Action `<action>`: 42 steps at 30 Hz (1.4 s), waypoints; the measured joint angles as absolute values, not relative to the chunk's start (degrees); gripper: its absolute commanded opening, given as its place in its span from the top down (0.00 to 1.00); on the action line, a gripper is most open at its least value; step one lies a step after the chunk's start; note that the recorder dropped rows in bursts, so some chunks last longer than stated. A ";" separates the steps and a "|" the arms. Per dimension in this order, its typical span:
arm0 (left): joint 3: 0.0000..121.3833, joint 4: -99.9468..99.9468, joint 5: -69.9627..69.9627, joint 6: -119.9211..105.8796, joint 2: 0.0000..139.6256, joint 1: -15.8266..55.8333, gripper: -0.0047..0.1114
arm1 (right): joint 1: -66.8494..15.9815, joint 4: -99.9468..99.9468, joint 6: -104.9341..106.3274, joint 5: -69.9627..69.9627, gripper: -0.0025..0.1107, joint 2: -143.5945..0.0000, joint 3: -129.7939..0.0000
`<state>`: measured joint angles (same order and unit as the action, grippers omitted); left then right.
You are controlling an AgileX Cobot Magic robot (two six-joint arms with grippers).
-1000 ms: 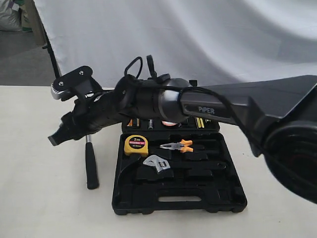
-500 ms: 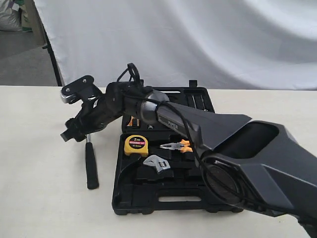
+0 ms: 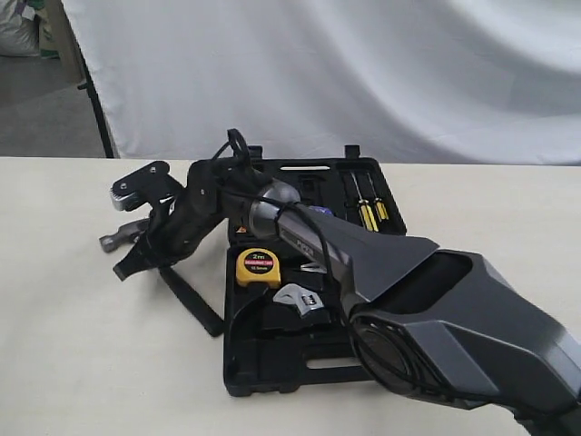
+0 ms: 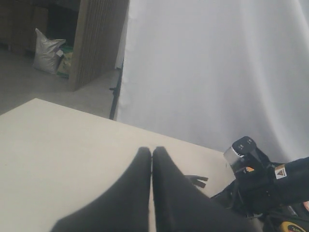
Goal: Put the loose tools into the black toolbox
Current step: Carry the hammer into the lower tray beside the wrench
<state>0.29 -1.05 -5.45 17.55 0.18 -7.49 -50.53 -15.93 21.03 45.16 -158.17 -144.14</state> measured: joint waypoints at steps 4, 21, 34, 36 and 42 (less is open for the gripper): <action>0.29 -1.05 -5.45 17.55 0.18 -7.49 0.95 | -52.67 -17.62 21.03 53.57 0.98 -158.17 -147.02; 0.29 -1.05 -5.45 17.55 0.18 -7.49 0.95 | -58.31 -27.31 22.61 70.59 0.98 -156.33 -160.45; 0.29 -1.05 -5.45 17.55 0.18 -7.49 0.95 | -58.22 -26.96 26.51 70.12 0.98 -149.59 -141.57; 0.29 -1.05 -5.45 17.55 0.18 -7.49 0.95 | -58.22 -26.67 28.13 70.12 0.98 -145.76 -136.04; 0.29 -1.05 -5.45 17.55 0.18 -7.49 0.95 | -58.32 -25.07 32.54 69.97 0.98 -134.42 -117.83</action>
<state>0.29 -1.05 -5.45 17.55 0.18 -7.49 -58.32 -25.07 32.54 69.97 -134.42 -117.83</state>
